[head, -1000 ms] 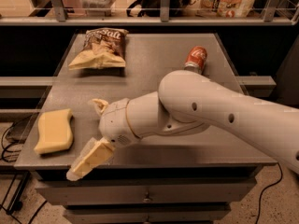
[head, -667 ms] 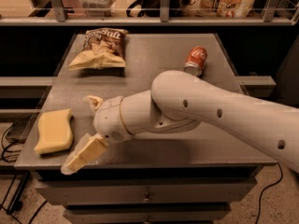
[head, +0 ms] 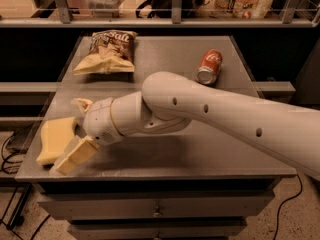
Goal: Move sponge near brown chip bag
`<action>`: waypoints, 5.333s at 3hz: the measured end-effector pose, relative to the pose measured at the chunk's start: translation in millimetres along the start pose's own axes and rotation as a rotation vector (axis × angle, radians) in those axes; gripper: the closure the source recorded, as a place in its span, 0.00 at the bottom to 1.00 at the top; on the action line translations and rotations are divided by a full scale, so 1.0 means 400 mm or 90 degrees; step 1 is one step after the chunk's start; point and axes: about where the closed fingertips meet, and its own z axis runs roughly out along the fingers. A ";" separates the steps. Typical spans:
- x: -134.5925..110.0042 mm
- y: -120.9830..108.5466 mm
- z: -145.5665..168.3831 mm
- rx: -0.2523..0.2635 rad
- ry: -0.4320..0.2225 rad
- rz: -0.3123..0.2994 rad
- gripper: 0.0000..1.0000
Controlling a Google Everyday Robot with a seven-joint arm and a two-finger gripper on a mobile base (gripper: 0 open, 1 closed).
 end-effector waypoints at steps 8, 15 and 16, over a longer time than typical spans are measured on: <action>-0.021 -0.193 -0.389 0.169 -0.087 0.020 1.00; 0.105 -0.526 -0.532 0.351 -0.074 0.027 0.13; 0.065 -0.523 -0.542 0.335 -0.095 0.000 0.00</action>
Offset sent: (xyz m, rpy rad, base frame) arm 0.0101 0.0261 -0.0132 0.0139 0.0299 0.0386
